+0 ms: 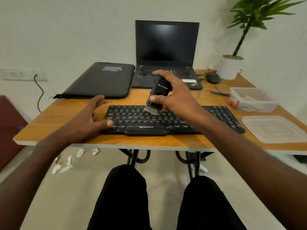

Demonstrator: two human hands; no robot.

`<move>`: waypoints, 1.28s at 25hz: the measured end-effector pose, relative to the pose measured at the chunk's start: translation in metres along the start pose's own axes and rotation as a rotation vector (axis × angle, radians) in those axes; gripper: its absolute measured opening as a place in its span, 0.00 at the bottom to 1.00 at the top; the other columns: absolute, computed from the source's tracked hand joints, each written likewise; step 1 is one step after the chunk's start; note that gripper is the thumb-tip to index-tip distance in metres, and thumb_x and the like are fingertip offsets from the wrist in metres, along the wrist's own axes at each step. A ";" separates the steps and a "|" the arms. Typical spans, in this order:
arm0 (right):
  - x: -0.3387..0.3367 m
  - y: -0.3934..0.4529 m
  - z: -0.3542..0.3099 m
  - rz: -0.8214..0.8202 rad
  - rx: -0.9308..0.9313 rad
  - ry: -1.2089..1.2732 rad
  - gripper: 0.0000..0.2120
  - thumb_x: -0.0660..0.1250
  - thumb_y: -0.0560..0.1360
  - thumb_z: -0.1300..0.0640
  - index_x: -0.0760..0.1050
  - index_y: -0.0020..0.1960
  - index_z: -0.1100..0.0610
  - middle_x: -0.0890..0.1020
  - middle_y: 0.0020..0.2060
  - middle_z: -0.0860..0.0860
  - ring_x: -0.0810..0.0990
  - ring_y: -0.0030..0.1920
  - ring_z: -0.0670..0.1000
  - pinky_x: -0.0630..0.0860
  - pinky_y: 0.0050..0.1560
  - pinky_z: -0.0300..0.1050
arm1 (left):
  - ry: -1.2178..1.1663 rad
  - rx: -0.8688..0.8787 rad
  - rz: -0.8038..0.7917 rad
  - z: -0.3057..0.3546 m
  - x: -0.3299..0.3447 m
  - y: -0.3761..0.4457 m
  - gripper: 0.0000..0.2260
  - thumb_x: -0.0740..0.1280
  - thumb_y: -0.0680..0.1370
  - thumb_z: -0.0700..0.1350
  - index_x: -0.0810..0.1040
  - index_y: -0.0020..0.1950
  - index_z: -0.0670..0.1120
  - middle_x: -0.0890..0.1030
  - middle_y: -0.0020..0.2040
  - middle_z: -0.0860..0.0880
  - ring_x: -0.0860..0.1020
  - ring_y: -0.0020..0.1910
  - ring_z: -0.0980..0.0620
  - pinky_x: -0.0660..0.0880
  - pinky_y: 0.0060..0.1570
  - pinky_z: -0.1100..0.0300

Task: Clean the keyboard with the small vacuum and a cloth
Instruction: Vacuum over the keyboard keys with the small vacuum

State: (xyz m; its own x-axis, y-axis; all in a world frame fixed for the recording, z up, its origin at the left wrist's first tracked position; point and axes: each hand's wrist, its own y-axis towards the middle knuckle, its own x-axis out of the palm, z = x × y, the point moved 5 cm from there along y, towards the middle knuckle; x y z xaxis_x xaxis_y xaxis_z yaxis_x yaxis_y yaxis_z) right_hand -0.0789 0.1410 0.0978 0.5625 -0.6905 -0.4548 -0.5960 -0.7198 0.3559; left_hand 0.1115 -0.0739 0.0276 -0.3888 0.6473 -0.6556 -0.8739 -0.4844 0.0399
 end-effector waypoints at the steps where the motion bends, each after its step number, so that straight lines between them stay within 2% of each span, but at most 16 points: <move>1: 0.014 0.007 -0.004 -0.040 -0.026 -0.015 0.34 0.78 0.73 0.60 0.70 0.73 0.41 0.75 0.63 0.49 0.81 0.56 0.50 0.86 0.42 0.47 | -0.046 -0.020 -0.068 -0.008 0.003 0.000 0.69 0.77 0.52 0.78 0.50 0.86 0.58 0.63 0.83 0.55 0.64 0.77 0.53 0.66 0.74 0.51; 3: 0.039 0.021 -0.011 -0.096 -0.054 -0.039 0.35 0.77 0.74 0.61 0.68 0.75 0.40 0.75 0.64 0.48 0.81 0.57 0.49 0.86 0.47 0.47 | -0.096 -0.018 -0.152 -0.013 0.007 0.004 0.72 0.83 0.52 0.70 0.43 0.85 0.62 0.61 0.85 0.55 0.63 0.78 0.58 0.64 0.76 0.55; 7: 0.079 0.039 -0.023 -0.189 -0.073 -0.014 0.36 0.76 0.74 0.63 0.69 0.76 0.42 0.76 0.67 0.48 0.80 0.59 0.48 0.85 0.49 0.43 | -0.067 0.015 -0.135 -0.022 0.006 0.010 0.72 0.85 0.50 0.72 0.43 0.84 0.67 0.63 0.84 0.57 0.65 0.80 0.53 0.64 0.80 0.44; 9: 0.100 0.043 -0.030 -0.215 -0.121 -0.055 0.36 0.77 0.73 0.61 0.70 0.76 0.42 0.78 0.67 0.46 0.80 0.59 0.45 0.82 0.51 0.35 | -0.060 0.029 -0.112 -0.022 0.005 0.011 0.71 0.85 0.51 0.71 0.44 0.84 0.67 0.63 0.84 0.55 0.64 0.81 0.53 0.64 0.81 0.44; 11: 0.118 0.042 -0.035 -0.214 -0.171 -0.099 0.35 0.77 0.73 0.59 0.70 0.76 0.42 0.80 0.65 0.45 0.81 0.57 0.43 0.81 0.52 0.33 | -0.055 0.046 -0.093 -0.022 0.005 0.011 0.69 0.85 0.53 0.70 0.45 0.84 0.65 0.62 0.84 0.54 0.63 0.79 0.56 0.63 0.81 0.46; 14: 0.122 0.043 -0.043 -0.250 -0.248 -0.231 0.35 0.78 0.73 0.58 0.71 0.76 0.42 0.81 0.66 0.45 0.80 0.61 0.44 0.78 0.58 0.35 | -0.036 0.057 -0.066 -0.023 0.004 0.013 0.68 0.84 0.54 0.72 0.48 0.84 0.64 0.65 0.83 0.53 0.64 0.81 0.51 0.64 0.81 0.42; 17: 0.109 0.056 -0.058 -0.379 -0.257 -0.547 0.35 0.79 0.72 0.56 0.71 0.75 0.39 0.79 0.69 0.45 0.77 0.67 0.47 0.76 0.66 0.45 | 0.003 0.054 -0.067 -0.023 0.005 0.013 0.67 0.82 0.53 0.74 0.48 0.83 0.62 0.65 0.83 0.54 0.63 0.82 0.49 0.63 0.80 0.40; 19: 0.112 0.059 -0.067 -0.336 -0.287 -0.582 0.35 0.79 0.72 0.56 0.72 0.75 0.39 0.79 0.69 0.46 0.76 0.68 0.48 0.75 0.69 0.50 | 0.001 0.046 -0.064 -0.023 0.004 0.013 0.66 0.82 0.53 0.74 0.50 0.83 0.61 0.66 0.82 0.54 0.65 0.81 0.49 0.65 0.79 0.41; 22: 0.125 0.039 -0.065 -0.316 -0.286 -0.369 0.35 0.78 0.72 0.58 0.72 0.75 0.41 0.81 0.67 0.45 0.78 0.65 0.46 0.78 0.65 0.46 | 0.004 0.045 -0.058 -0.023 0.003 0.012 0.65 0.83 0.53 0.74 0.52 0.82 0.61 0.70 0.80 0.53 0.68 0.79 0.49 0.68 0.78 0.41; 25: 0.113 0.037 -0.061 -0.425 -0.276 -0.516 0.34 0.78 0.73 0.58 0.72 0.74 0.39 0.80 0.67 0.44 0.78 0.63 0.43 0.77 0.64 0.45 | 0.045 0.053 -0.063 -0.020 0.004 0.012 0.65 0.81 0.54 0.74 0.50 0.82 0.59 0.66 0.83 0.52 0.66 0.81 0.48 0.66 0.79 0.41; 27: 0.109 0.047 -0.066 -0.413 -0.276 -0.615 0.34 0.77 0.73 0.58 0.72 0.74 0.38 0.80 0.68 0.44 0.77 0.65 0.45 0.76 0.66 0.46 | 0.050 0.043 -0.062 -0.019 0.003 0.011 0.65 0.80 0.53 0.74 0.51 0.82 0.59 0.65 0.83 0.52 0.65 0.81 0.48 0.66 0.79 0.41; 28: 0.111 0.048 -0.068 -0.380 -0.285 -0.563 0.34 0.77 0.73 0.58 0.72 0.74 0.38 0.80 0.67 0.44 0.77 0.66 0.46 0.76 0.65 0.45 | 0.050 0.039 -0.062 -0.020 0.004 0.011 0.65 0.80 0.53 0.75 0.51 0.82 0.59 0.66 0.83 0.52 0.66 0.81 0.48 0.66 0.78 0.40; 30: 0.121 0.042 -0.064 -0.332 -0.280 -0.396 0.34 0.78 0.73 0.58 0.72 0.75 0.39 0.80 0.67 0.44 0.78 0.64 0.45 0.77 0.59 0.36 | 0.042 0.032 -0.060 -0.021 0.003 0.012 0.66 0.81 0.53 0.76 0.51 0.82 0.59 0.68 0.81 0.52 0.67 0.80 0.47 0.67 0.77 0.39; 32: 0.117 0.041 -0.052 -0.335 -0.254 -0.410 0.35 0.78 0.73 0.58 0.71 0.75 0.39 0.79 0.68 0.45 0.77 0.66 0.46 0.73 0.56 0.31 | 0.038 0.025 -0.066 -0.023 0.003 0.013 0.66 0.80 0.52 0.77 0.51 0.81 0.61 0.68 0.81 0.53 0.67 0.80 0.46 0.67 0.78 0.39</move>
State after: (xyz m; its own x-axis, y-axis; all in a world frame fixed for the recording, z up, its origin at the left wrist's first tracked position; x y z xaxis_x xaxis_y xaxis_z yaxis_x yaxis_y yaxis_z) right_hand -0.0080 0.0272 0.1020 0.3987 -0.3748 -0.8370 -0.2395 -0.9236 0.2994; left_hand 0.1057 -0.0912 0.0088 -0.3189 0.6546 -0.6855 -0.9046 -0.4261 0.0139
